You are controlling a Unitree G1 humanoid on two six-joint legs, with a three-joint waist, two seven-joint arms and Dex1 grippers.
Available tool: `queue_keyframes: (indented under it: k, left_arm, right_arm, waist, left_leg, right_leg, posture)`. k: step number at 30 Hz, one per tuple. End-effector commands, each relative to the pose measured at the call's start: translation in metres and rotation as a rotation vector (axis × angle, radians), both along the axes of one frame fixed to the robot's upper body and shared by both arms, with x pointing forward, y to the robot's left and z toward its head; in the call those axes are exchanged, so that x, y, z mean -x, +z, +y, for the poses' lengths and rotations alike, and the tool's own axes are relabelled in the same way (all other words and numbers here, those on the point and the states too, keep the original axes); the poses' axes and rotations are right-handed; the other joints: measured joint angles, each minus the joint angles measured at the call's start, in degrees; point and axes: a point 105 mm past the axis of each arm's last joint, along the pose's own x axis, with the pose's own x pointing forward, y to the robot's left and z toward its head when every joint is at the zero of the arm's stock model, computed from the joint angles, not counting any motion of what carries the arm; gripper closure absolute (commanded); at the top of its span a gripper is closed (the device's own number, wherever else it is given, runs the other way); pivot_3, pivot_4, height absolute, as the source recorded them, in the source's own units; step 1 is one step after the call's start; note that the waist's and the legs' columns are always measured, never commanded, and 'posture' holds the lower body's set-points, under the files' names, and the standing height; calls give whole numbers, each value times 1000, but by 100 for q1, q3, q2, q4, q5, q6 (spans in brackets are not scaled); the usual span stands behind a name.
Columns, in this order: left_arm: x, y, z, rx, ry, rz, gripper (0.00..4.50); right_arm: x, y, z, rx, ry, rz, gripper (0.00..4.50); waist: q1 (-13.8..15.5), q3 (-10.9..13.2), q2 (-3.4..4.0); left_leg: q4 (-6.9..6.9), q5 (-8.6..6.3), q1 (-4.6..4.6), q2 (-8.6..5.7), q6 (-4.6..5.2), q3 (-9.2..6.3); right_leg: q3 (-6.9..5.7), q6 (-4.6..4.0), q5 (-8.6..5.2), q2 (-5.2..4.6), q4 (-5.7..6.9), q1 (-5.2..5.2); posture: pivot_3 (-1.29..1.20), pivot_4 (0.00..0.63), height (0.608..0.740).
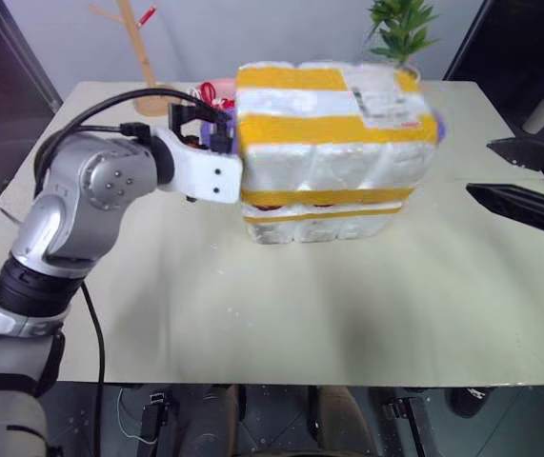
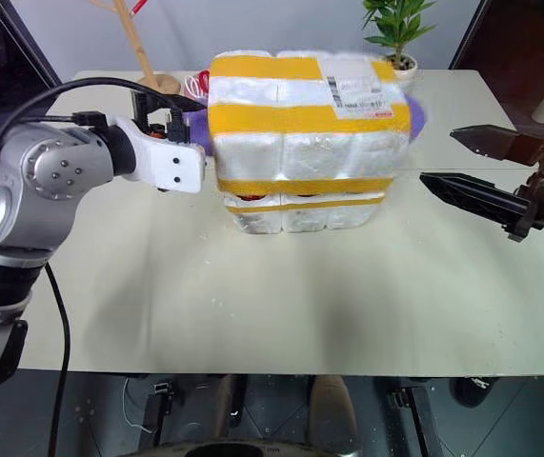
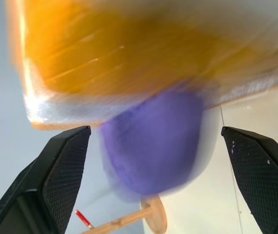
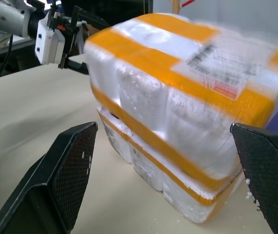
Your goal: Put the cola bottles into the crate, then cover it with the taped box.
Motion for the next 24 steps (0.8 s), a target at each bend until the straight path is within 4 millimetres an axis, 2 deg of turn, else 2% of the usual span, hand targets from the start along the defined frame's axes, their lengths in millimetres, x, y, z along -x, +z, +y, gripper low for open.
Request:
queue_keyframes:
  k: [1,4,6,9,13,17,20,24]
  left_arm:
    - [2,13,3,9,13,-38,23]
    - [2,11,9,30,27,3,23]
    - [5,10,15,132,41,98,23]
    - [27,1,21,326,-11,387,23]
    - [45,6,61,705,-36,792,23]
    - [62,3,95,861,-73,1072,23]
    - [61,2,113,946,-60,1172,23]
    - [53,0,114,951,-51,1172,23]
  right_arm:
    - [3,9,5,-3,27,-50,0]
    - [3,10,6,1,30,-48,0]
    - [5,5,4,31,20,-31,0]
    - [10,-3,-1,65,8,-2,0]
    - [14,-17,-9,132,-14,49,0]
    - [11,-19,-12,154,-7,64,0]
    - [5,-21,-13,159,5,80,0]
    - [-1,-24,-11,171,24,94,0]
  waist:
    - [-5,0,0]
    - [-5,0,0]
    - [-4,0,0]
    - [-21,0,0]
    - [-29,0,0]
    - [-70,0,1]
    - [-65,1,2]
    - [-5,1,1]
  left_leg:
    - [0,0,0,0,0,0]
    - [-1,0,1,0,0,0]
    - [-1,0,0,0,0,0]
    - [-3,-1,1,1,1,0]
    - [-2,-1,2,2,2,-2]
    - [-5,-1,27,3,2,1]
    - [-8,-1,44,5,1,2]
    - [-7,-1,44,6,1,1]
  right_leg:
    - [0,0,0,0,0,0]
    - [0,0,0,0,0,-1]
    - [0,0,0,0,0,-1]
    - [0,0,0,0,2,-1]
    - [-2,0,-1,2,6,-3]
    - [0,-2,-2,2,8,16]
    - [0,-4,-4,2,6,31]
    - [-1,-4,-4,2,-8,41]
  posture:
    - [0,150,739]
    - [0,150,739]
    - [0,150,739]
    - [0,150,739]
    - [0,150,739]
    - [0,150,739]
    - [0,150,739]
    - [0,150,739]
